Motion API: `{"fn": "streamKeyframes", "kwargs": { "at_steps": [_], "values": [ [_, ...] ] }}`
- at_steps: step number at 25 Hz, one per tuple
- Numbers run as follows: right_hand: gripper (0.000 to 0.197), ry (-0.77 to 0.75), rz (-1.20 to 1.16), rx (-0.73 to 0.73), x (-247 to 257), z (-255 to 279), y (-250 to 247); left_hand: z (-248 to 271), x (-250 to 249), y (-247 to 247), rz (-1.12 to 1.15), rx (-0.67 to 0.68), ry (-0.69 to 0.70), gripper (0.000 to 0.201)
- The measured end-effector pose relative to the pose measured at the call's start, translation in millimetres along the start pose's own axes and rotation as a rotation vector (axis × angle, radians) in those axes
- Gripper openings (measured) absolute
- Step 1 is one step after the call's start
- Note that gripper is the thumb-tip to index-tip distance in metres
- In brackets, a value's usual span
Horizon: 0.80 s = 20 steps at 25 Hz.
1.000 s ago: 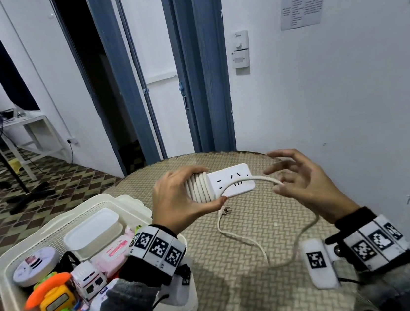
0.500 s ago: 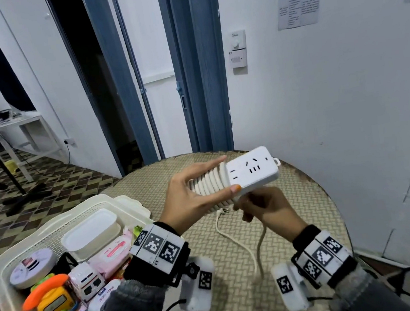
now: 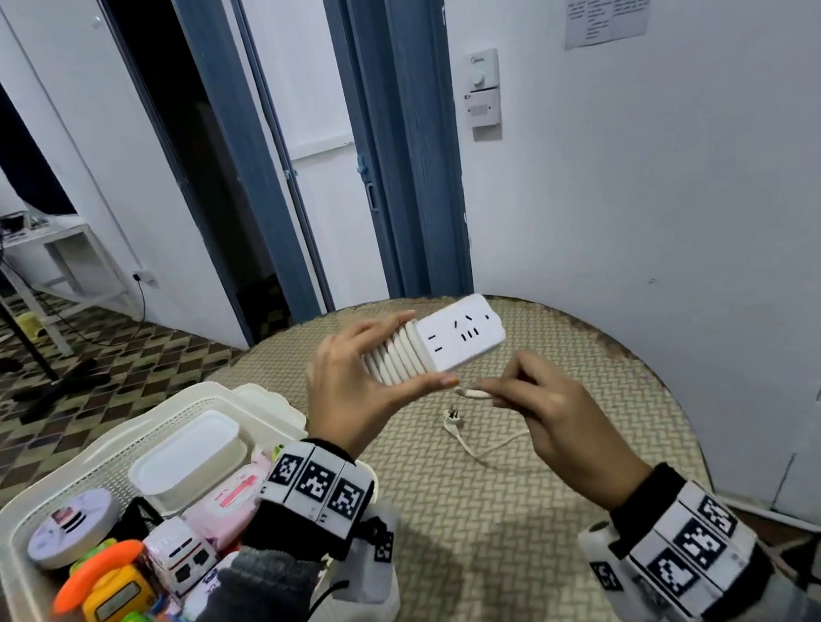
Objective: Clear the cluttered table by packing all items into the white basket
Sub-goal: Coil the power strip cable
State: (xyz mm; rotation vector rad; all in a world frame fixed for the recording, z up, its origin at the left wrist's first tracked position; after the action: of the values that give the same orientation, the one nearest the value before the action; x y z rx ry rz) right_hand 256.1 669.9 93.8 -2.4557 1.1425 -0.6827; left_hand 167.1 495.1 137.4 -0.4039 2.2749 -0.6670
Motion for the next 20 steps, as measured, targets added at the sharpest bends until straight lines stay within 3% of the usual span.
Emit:
{"fn": "streamKeyframes", "kwargs": {
  "at_steps": [3, 6, 9, 11, 16, 20],
  "values": [
    [0.027, -0.080, 0.100, -0.003, 4, -21, -10, 3, -8, 9, -0.130, 0.150, 0.099, 0.086],
    [0.022, 0.116, 0.014, -0.052, -9, -35, -15, 6, -11, 13, -0.129, 0.121, 0.134, 0.082],
    [0.036, 0.326, -0.290, 0.084, -25, -39, -9, 6, -12, 12, -0.031, 0.045, 0.104, 0.077],
    [0.031, 0.398, -0.459, 0.078, -28, -42, -8, 8, -13, 12, -0.031, 0.042, 0.103, 0.076],
    [0.020, 0.389, -0.515, -0.020, -27, -38, -9, 15, -25, 16, -0.349, 0.090, 0.204, 0.086],
    [0.027, 0.406, -0.531, -0.044, -30, -33, -7, 17, -31, 16, -0.474, 0.055, 0.282, 0.087]
  ]
}}
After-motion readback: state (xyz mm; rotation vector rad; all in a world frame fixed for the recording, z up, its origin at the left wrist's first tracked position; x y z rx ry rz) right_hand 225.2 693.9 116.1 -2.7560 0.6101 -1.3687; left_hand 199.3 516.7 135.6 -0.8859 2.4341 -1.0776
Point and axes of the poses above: each hand's wrist, its own z-axis away from the middle knuckle, its own y-axis out of the palm, x = y × z, the point moved 4 cm from there along -z, towards the middle knuckle
